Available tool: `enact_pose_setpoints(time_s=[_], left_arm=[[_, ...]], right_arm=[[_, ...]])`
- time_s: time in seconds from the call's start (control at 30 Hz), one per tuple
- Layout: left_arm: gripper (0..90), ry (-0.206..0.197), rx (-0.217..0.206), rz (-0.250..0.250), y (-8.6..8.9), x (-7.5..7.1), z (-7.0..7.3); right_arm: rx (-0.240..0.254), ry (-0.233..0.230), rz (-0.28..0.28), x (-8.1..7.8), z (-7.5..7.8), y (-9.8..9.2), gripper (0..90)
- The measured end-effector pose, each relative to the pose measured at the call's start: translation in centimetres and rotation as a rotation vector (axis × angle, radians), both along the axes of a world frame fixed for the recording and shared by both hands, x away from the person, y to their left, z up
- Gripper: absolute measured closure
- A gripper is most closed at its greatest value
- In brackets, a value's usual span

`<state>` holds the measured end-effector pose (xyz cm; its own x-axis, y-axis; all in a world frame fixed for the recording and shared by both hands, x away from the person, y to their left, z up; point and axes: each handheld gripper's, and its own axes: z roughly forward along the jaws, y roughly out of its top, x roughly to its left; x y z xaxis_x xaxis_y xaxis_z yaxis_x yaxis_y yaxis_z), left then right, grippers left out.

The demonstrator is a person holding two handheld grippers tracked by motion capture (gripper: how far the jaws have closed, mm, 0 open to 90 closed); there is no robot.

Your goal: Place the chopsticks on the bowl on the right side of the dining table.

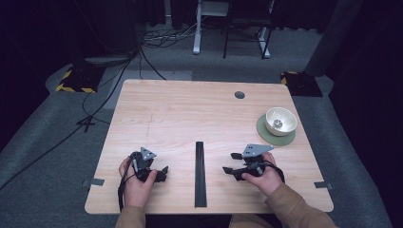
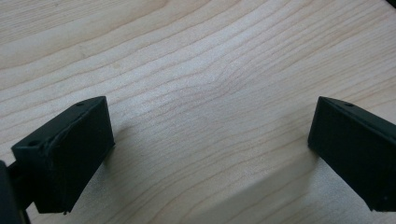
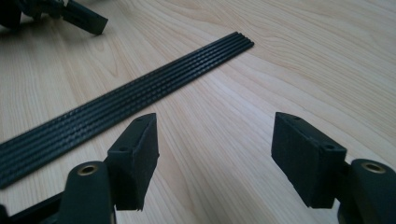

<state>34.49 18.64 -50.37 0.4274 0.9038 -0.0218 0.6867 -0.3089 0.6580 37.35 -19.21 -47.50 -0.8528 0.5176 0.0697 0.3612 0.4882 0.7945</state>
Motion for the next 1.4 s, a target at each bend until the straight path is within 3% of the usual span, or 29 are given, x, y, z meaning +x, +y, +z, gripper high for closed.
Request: enact_pose_setpoints(time_s=[0.1,0.23,0.5,0.77,1.4], left_arm=[[0.5,0.004,0.009,-0.002,0.0,0.0,0.1],[0.5,0.006,0.008,-0.002,0.0,0.0,0.1],[0.5,0.006,0.010,-0.001,0.1,0.0,0.1],[0.4,0.006,0.010,-0.001,0.1,0.0,0.1],[0.4,0.006,0.010,-0.001,0.1,0.0,0.1]], right_arm=[[-0.006,0.014,0.023,-0.1,-0.4,2.0,32.9],[-0.010,-0.003,0.042,-0.2,-0.8,3.8,31.8],[-0.019,-0.013,0.048,-0.3,-1.4,5.9,30.7],[-0.061,-0.016,0.053,-0.4,-2.1,6.8,30.9],[-0.075,-0.013,0.023,-0.5,-2.8,6.9,30.3]])
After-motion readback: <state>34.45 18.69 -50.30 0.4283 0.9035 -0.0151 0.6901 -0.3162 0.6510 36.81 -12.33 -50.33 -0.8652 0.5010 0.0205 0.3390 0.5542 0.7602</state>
